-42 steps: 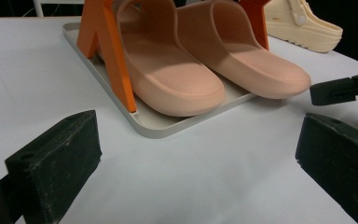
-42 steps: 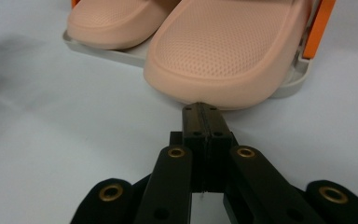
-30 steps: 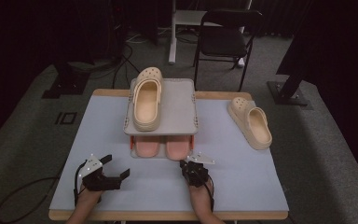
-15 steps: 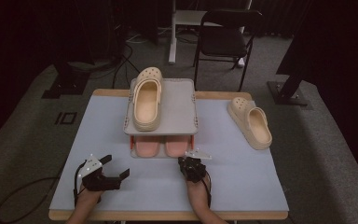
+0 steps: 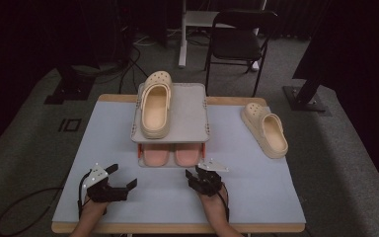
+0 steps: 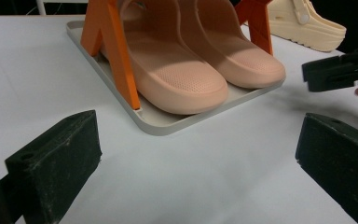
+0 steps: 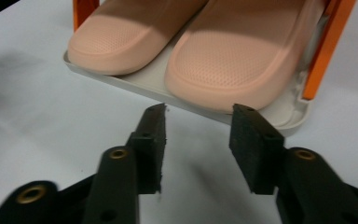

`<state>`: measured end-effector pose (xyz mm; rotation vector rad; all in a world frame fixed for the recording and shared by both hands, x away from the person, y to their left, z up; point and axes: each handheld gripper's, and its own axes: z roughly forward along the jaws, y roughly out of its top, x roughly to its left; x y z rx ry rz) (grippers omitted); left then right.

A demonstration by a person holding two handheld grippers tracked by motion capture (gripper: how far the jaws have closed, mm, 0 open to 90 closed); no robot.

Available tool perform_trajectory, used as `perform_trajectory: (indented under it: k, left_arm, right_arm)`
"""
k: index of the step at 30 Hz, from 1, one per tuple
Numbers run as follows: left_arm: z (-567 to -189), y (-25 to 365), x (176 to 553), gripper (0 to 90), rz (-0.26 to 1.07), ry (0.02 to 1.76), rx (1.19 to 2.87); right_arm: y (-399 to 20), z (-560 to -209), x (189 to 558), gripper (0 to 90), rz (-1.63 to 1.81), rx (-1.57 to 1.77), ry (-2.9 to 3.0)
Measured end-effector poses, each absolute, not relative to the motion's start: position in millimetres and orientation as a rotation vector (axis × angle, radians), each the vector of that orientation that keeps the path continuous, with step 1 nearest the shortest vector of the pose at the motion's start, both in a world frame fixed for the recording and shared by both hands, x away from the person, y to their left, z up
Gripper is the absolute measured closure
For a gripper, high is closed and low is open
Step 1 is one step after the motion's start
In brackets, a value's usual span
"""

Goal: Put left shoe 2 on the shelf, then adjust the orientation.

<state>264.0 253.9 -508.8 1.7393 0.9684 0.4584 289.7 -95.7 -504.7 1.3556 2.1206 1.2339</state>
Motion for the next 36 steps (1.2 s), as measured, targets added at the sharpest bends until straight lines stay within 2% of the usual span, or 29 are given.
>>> perform_trajectory:
  k: [2, 3, 5, 6, 11, 16, 24, 36]
  left_arm:
    - [-509, 254, 264, 0.1, 0.460, 0.971, 1.737]
    - [-509, 255, 264, 0.1, 0.459, 0.975, 1.735]
    - [-509, 256, 264, 0.1, 0.458, 0.978, 1.730]
    - [-509, 256, 264, 0.1, 0.459, 0.980, 1.731]
    - [-509, 256, 262, 0.1, 0.458, 0.983, 1.728]
    - [-509, 255, 262, 0.1, 0.462, 0.981, 1.730]
    - [-510, 256, 261, 0.1, 0.460, 0.983, 1.730]
    - [-510, 256, 260, 0.1, 0.458, 0.985, 1.731]
  right_arm:
    - [-99, -502, 288, 47.1, 1.239, 1.341, 2.142]
    - [-104, -498, 286, 41.9, 1.242, 1.322, 2.142]
    - [-106, -497, 284, 41.5, 1.240, 1.313, 2.144]
    - [-112, -494, 281, 37.7, 1.244, 1.296, 2.147]
    - [-126, -489, 278, 35.8, 1.255, 1.289, 2.141]
    - [-146, -484, 278, 29.4, 1.279, 1.303, 2.127]
    - [-178, -478, 284, 29.1, 1.301, 1.312, 2.053]
    - [-230, -469, 315, 27.7, 1.250, 1.398, 1.912]
